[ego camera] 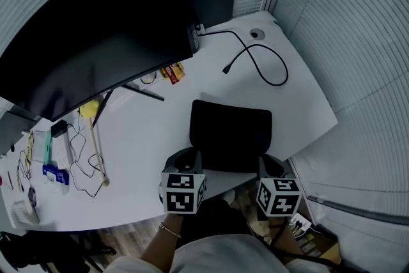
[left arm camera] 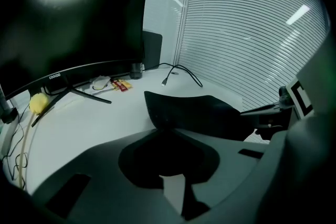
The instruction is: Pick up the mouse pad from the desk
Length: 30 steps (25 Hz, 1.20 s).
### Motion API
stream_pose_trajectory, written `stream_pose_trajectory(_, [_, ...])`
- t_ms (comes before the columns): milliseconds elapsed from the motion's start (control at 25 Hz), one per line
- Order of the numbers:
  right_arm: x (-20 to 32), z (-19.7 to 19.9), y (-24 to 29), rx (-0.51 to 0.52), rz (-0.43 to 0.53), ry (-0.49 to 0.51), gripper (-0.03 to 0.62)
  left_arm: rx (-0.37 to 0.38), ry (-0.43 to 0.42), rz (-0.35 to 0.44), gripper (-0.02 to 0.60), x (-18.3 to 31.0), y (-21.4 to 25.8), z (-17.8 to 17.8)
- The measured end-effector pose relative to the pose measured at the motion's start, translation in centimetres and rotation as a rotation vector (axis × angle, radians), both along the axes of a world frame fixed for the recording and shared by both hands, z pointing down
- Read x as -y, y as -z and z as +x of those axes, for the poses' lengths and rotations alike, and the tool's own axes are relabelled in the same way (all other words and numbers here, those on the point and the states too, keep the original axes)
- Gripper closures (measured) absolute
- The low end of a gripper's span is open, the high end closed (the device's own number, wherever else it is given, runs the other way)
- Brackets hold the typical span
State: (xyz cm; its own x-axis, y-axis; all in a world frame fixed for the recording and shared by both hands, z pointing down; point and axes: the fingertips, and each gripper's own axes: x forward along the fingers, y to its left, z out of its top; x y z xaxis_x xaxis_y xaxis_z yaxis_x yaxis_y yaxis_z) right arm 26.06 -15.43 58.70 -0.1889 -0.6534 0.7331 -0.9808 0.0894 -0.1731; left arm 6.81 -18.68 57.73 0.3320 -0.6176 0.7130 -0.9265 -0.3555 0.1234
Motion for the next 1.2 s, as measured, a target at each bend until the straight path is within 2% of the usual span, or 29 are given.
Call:
stream_pose_trajectory(280, [1.7, 0.4, 3.8, -0.016, 0.098, -0.001, 0.542, -0.006, -0.01, 0.101, 0.538, 1.9, 4.2, 0.5])
stream_pose_trajectory(720, [7.4, 1.2, 11.6, -0.049, 0.345, 0.018, 0.54, -0.012, -0.026, 0.355, 0.538, 7.1, 12.2, 1.4])
stream_pose_trajectory(1200, [9.7, 2.4, 21.3, -0.114, 0.556, 0.04, 0.54, -0.04, -0.026, 0.574, 0.538, 9.1, 21.5, 2.5])
